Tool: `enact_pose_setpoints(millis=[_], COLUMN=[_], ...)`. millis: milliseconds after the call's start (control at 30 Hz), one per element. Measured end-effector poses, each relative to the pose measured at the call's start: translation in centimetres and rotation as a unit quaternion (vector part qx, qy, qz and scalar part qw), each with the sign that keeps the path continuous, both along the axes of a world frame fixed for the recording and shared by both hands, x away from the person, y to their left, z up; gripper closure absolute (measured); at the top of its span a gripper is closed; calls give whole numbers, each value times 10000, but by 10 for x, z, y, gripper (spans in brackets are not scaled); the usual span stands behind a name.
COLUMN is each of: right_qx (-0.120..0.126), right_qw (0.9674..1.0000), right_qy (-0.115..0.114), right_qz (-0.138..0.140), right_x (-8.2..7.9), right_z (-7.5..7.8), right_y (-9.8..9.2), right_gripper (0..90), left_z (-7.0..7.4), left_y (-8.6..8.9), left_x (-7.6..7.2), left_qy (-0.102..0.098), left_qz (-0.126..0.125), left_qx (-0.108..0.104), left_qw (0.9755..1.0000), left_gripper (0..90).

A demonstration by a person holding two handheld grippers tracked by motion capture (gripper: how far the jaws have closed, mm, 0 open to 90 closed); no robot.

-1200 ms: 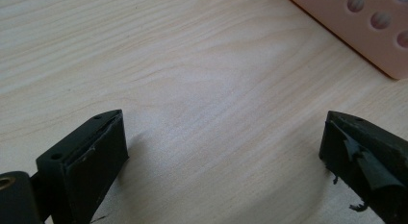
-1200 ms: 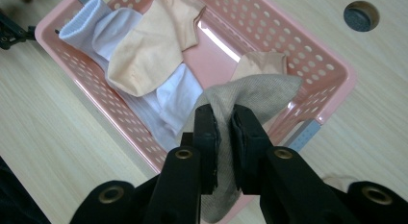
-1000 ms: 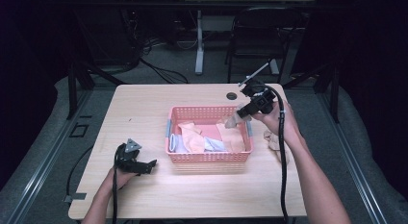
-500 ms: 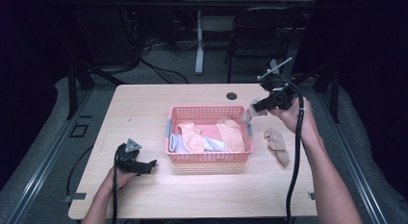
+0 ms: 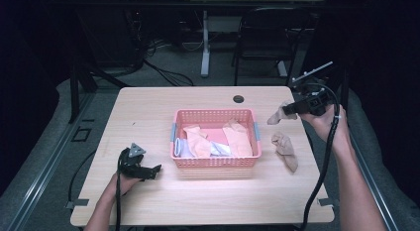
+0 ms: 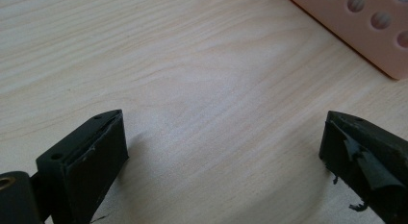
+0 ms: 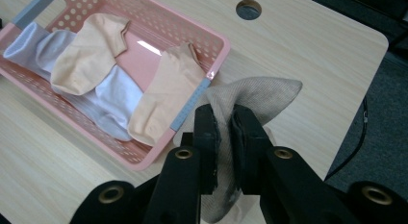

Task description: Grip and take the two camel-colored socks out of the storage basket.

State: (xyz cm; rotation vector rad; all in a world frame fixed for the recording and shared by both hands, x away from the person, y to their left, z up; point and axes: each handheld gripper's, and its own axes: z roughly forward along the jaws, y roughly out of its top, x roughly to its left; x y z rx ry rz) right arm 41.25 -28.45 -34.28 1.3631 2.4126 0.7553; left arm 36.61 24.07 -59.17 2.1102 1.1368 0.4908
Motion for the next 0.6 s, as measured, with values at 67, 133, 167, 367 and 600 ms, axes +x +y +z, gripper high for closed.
enact_pose_setpoints(millis=[67,133,167,367,600], right_qx=[1,36,49,90,37], right_qw=[10000,9999,9999,9997,9991], right_qy=[17,45,46,103,234], right_qz=[-37,-93,-119,-190,-350], right_x=[-1,-1,-1,-1,6], right_z=[-4,-8,-10,-27,-58], right_y=[-5,-9,-11,-17,-18], right_gripper=[816,816,816,816,816], left_z=[0,0,0,0,0], left_y=[0,0,0,0,0], left_x=[0,0,0,0,0], left_qy=[0,0,0,1,0], left_qz=[-1,-1,0,-1,-3], left_qx=[0,-1,0,-1,1], left_qw=[10000,10000,10000,10000,10000], left_gripper=[25,25,25,25,25])
